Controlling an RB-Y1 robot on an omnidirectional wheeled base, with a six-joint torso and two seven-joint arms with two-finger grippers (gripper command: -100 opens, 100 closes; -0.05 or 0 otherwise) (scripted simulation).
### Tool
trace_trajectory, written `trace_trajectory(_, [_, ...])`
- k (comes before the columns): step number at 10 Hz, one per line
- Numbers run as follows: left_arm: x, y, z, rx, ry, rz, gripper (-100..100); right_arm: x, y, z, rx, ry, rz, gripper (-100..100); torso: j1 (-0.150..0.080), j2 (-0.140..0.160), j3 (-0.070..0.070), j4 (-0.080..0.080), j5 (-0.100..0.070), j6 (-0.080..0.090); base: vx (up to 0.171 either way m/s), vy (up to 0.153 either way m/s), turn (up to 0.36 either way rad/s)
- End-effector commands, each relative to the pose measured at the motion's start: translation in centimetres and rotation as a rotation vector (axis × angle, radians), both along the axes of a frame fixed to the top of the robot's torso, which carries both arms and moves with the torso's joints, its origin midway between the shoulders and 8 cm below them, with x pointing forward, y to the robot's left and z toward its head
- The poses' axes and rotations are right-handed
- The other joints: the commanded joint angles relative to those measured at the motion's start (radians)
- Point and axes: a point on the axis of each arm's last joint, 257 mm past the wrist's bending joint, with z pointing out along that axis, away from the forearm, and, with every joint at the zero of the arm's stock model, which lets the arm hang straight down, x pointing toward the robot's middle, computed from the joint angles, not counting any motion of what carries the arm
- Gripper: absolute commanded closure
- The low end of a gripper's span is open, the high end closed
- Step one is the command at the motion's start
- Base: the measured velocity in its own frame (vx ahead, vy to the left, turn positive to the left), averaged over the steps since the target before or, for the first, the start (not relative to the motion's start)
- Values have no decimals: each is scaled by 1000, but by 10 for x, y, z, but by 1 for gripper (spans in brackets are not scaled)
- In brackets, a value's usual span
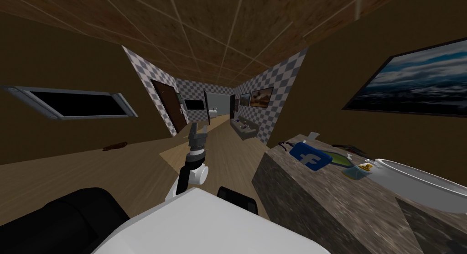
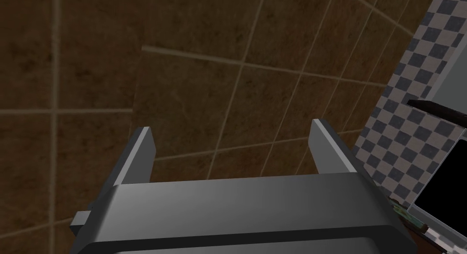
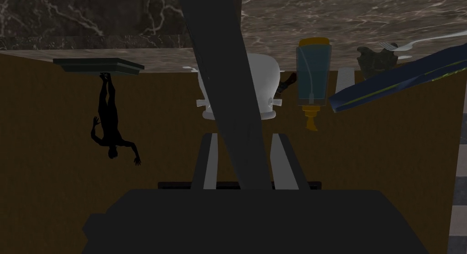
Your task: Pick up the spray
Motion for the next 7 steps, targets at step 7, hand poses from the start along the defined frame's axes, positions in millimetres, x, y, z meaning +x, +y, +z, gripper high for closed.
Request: trace_trajectory(7, [0,0,0,0,0,0,0,-9,29,9,-2,-27,50,100,2,5,4,3,1,-2,68,-14,-97])
